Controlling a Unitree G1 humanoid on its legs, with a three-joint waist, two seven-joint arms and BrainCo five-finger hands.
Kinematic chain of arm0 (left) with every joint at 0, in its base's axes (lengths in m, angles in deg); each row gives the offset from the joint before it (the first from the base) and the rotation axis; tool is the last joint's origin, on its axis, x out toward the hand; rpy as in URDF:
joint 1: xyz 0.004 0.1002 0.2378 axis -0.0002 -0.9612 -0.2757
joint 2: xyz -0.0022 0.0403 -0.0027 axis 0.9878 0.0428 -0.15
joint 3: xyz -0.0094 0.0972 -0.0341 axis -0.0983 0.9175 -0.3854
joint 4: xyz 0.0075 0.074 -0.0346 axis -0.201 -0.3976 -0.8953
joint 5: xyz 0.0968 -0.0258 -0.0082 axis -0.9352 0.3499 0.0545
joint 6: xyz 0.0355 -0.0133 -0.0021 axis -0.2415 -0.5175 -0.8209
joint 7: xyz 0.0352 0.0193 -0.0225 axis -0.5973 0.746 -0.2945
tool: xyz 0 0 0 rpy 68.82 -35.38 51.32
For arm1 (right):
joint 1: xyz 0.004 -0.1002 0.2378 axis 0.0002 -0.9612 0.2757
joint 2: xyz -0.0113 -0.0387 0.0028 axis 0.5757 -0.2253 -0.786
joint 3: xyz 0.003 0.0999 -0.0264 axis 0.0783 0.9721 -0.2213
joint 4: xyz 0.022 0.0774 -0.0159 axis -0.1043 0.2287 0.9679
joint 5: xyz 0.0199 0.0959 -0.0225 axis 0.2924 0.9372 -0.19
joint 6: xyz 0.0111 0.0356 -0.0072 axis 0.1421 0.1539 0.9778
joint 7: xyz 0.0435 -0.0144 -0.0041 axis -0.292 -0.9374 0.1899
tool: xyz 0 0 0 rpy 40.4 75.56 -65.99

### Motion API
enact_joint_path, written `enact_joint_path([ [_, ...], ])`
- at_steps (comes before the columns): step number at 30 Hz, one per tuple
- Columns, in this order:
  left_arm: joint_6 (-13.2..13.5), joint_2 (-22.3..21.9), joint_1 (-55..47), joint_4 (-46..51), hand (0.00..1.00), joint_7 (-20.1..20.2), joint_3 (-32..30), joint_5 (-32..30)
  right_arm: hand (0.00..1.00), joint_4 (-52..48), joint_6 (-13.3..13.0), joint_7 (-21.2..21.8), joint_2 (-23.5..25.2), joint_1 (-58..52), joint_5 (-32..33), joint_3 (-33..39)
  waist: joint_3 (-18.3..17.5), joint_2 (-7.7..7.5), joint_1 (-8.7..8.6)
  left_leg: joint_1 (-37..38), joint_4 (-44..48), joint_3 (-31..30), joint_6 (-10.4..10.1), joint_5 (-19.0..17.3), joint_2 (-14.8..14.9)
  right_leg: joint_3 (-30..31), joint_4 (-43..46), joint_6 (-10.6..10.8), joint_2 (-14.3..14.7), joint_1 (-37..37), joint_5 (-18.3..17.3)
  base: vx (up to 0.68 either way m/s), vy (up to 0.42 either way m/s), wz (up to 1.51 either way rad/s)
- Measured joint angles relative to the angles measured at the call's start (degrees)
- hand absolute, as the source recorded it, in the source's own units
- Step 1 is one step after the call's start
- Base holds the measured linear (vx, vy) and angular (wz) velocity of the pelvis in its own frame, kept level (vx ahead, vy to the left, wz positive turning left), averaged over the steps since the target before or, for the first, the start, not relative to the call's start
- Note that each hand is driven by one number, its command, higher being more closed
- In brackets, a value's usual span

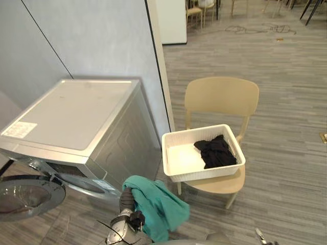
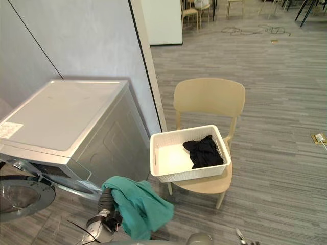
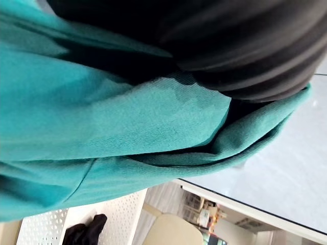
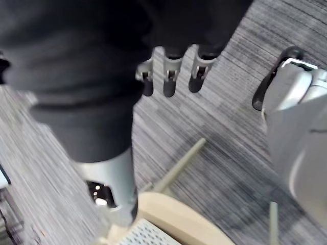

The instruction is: Pick up the laundry basket with both hands and put the clothes into the washing machine.

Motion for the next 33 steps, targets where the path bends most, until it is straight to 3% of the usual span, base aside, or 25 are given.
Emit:
enact_joint_path([
  [4, 0.08, 0.09, -0.39, -0.01, 1.0, -0.26, 0.55, -0.02, 0.0, 0.46, -0.14, -0.03, -2.32, 1.5, -2.17, -4.19, 2.16, -0.08, 1.44, -1.33, -3.64, -0.16, -0.92, -0.7, 0.91, -6.04, 2.72, -1.99, -1.92, -1.29, -1.84, -0.09, -0.134, 0.9],
  [6, 0.08, 0.6, -0.49, 0.18, 1.0, -0.21, 1.19, -0.11, 0.0, 1.5, -0.42, -0.29, -4.11, 2.44, -3.39, -4.21, 2.49, -0.73, 2.51, -4.96, 6.27, 2.22, -0.17, -0.98, 0.68, -9.59, 3.23, -3.11, -5.06, -1.62, -1.81, -0.03, -0.08, 0.95],
  [7, 0.1, 0.59, -0.55, 0.19, 1.0, -0.16, 1.13, -0.19, 0.0, 2.14, -0.49, -0.34, -4.7, 2.87, -4.11, -4.24, 2.58, -0.61, 2.6, -5.82, 16.84, 3.51, 2.73, -3.68, 0.81, -11.35, 3.38, -3.09, -6.09, -0.52, -1.79, 0.0, -0.068, 0.82],
  [9, 0.22, 0.66, 0.07, 0.35, 1.0, -0.14, 1.14, -0.2, 0.0, 2.03, -0.51, -0.33, -4.48, 2.89, -4.26, -5.08, 2.59, -0.5, 2.58, -4.07, 28.8, 6.26, 5.18, -12.09, 3.97, -15.0, 3.56, -3.11, -6.9, 2.27, -1.78, -0.02, 0.008, 0.72],
  [11, 0.2, 0.81, 1.53, 0.28, 1.0, -0.12, 1.8, -0.19, 0.0, 1.68, -0.65, -0.33, -4.12, 3.06, -4.26, -4.82, 2.47, -1.01, 2.6, -2.67, 32.85, 8.79, 7.53, -14.76, 7.33, -17.85, 3.6, -3.02, -8.25, 3.38, -1.73, -0.05, 0.129, 0.71],
  [13, 0.28, 0.9, 4.63, -0.09, 1.0, -0.22, 2.79, -0.06, 0.0, 1.86, -0.7, -0.86, -3.83, 3.09, -4.17, -3.03, 2.2, -1.48, 2.38, -2.37, 32.61, 12.0, 7.72, -14.91, 13.07, -21.59, 3.55, -1.28, -11.02, 3.4, -0.75, -0.08, 0.238, 1.06],
  [14, 0.28, 0.87, 5.83, -0.3, 1.0, -0.27, 3.39, -0.05, 0.0, 2.15, -0.72, -1.27, -3.79, 3.1, -4.16, -2.27, 2.09, -1.67, 2.42, -2.6, 31.43, 12.49, 7.37, -14.71, 14.43, -22.51, 3.55, -0.45, -12.05, 3.05, -0.28, -0.09, 0.323, 1.33],
  [15, 0.7, 0.87, 8.29, -0.96, 1.0, -0.3, 5.35, -0.07, 0.0, 3.02, -0.89, -1.7, -3.88, 3.68, -3.87, -0.34, 1.92, -1.59, 2.44, -2.71, 27.28, 13.35, 6.01, -13.86, 17.01, -24.33, 3.16, 1.84, -14.26, 2.12, 1.39, -0.08, 0.317, 0.94],
  [16, 0.83, 0.88, 8.77, -1.37, 1.0, -0.3, 5.78, -0.07, 0.0, 3.2, -0.94, -1.77, -3.9, 3.83, -3.72, 0.15, 1.76, -1.34, 2.42, -2.75, 26.42, 13.47, 5.46, -13.5, 17.38, -24.67, 2.87, 2.25, -14.48, 1.89, 1.86, -0.09, 0.469, 0.91],
  [17, 0.97, 1.05, 10.19, -3.15, 1.0, -0.28, 7.14, -0.07, 0.0, 5.17, -1.03, -2.39, -4.11, 5.22, -3.12, 2.32, 1.11, -0.3, 2.45, -2.61, 22.81, 12.63, 2.34, -11.08, 18.16, -25.27, 1.05, 4.19, -14.96, 1.03, 4.44, -0.07, 0.555, 0.52],
  [18, 0.97, 1.33, 11.29, -5.34, 1.0, -0.3, 7.38, -0.1, 0.0, 7.66, -1.0, -2.81, -4.04, 7.57, -1.71, 4.36, 0.46, 0.71, 2.32, -3.11, 19.87, 11.77, -5.98, -13.64, 16.5, -25.13, -2.79, 6.12, -14.74, 0.93, 8.39, -0.06, 0.593, 0.55],
  [19, 0.97, 2.0, 12.15, -6.3, 1.0, -0.41, 7.22, -0.1, 0.0, 9.09, -0.98, -2.94, -3.62, 8.76, -1.32, 5.33, 0.46, -0.09, 2.27, -4.09, 20.04, 11.51, -6.2, -14.41, 15.35, -24.42, -5.57, 6.69, -14.9, 1.19, 10.64, -0.04, 0.734, 0.38],
  [20, 1.02, 4.43, 12.84, -6.98, 1.0, -0.63, 6.99, -0.09, 0.0, 10.86, -0.9, -3.3, -1.64, 10.45, -0.63, 6.23, 0.42, -2.43, 2.88, -6.84, 22.05, 10.97, -4.83, -14.88, 13.18, -22.45, -12.66, 5.85, -14.4, 1.57, 15.63, -0.03, 0.7, 0.27],
  [21, 1.14, 6.98, 12.4, -7.19, 1.0, -0.66, 6.38, -0.09, 0.0, 11.74, -0.9, -3.64, 0.2, 11.81, 0.02, 6.18, 0.35, -3.82, 3.1, -9.11, 24.35, 10.43, -3.06, -15.87, 12.01, -20.96, -19.73, 4.47, -13.54, 3.36, 20.98, -0.02, 0.567, 0.21],
  [23, 1.18, 9.7, 12.4, -8.54, 1.0, -0.96, 4.8, -0.21, 0.0, 13.61, -0.83, -3.97, 0.17, 13.3, 0.52, 6.32, 0.32, -3.98, 3.67, -11.01, 26.97, 9.93, -0.92, -17.15, 10.95, -18.36, -25.25, 3.96, -12.76, 5.91, 27.35, 0.01, 0.417, 0.29],
  [25, 1.81, 12.24, 12.24, -8.71, 1.0, -1.65, 3.63, -0.36, 0.0, 14.32, -0.86, -4.15, 0.11, 14.82, 1.21, 7.78, 0.33, -3.41, 4.47, -11.72, 27.23, 8.08, 0.16, -17.74, 9.24, -11.78, -25.3, 3.44, -11.42, 6.92, 29.68, 0.02, 0.363, 0.46],
  [26, 1.94, 12.79, 12.13, -8.81, 1.0, -1.65, 3.62, -0.41, 0.0, 14.38, -0.9, -4.14, 0.03, 14.91, 1.31, 8.09, 0.25, -3.06, 4.4, -11.9, 26.57, 6.96, 0.55, -17.95, 8.65, -8.86, -24.64, 3.32, -10.79, 6.94, 29.57, 0.01, 0.255, 0.91],
  [27, 2.31, 13.52, 12.8, -9.05, 1.0, -1.59, 3.64, -0.54, 0.0, 15.46, -0.96, -3.99, -0.04, 15.34, 1.46, 9.17, 0.46, -2.04, 3.75, -12.32, 24.04, 4.02, 1.54, -18.02, 7.98, -0.67, -21.53, 4.27, -8.32, 6.6, 24.94, -0.01, 0.087, 1.39],
  [28, 2.65, 13.61, 13.79, -10.78, 1.0, -1.58, 3.7, -0.64, 0.0, 17.79, -0.91, -3.75, -0.01, 15.47, 2.22, 10.23, 0.3, -2.44, 3.0, -12.63, 20.74, 0.63, 1.86, -15.4, 5.81, 5.48, -16.87, 5.41, -3.96, 6.07, 16.36, -0.01, 0.02, 1.48],
  [31, 2.47, 13.07, 13.33, -12.96, 1.0, -1.58, 3.91, -1.14, 0.0, 20.16, -0.93, -3.59, 0.02, 16.0, 3.03, 11.14, 0.57, -2.95, 2.77, -9.29, 14.25, -0.82, 1.42, -11.71, 3.93, 7.31, -14.49, 4.79, 1.34, 5.89, 6.43, 0.01, -0.128, 0.66],
  [32, 2.3, 12.78, 13.42, -13.98, 1.0, -1.5, 4.3, -2.08, 0.0, 20.78, -0.96, -3.53, 0.0, 16.33, 3.21, 11.08, 0.55, -3.08, 2.6, -7.0, 9.66, -0.87, 0.78, -9.03, 3.56, 6.9, -16.72, 3.88, 4.92, 5.2, 4.38, 0.03, -0.207, 0.3],
  [33, 2.16, 11.53, 14.99, -16.17, 1.0, -1.36, 4.73, -2.91, 0.0, 20.92, -1.16, -3.46, -0.79, 16.52, 3.63, 11.14, 0.35, -2.68, 1.75, -5.98, 6.33, -1.73, 0.0, -6.91, 2.94, 5.54, -20.52, 1.53, 6.52, 6.05, 4.26, 0.05, -0.185, 0.39],
])
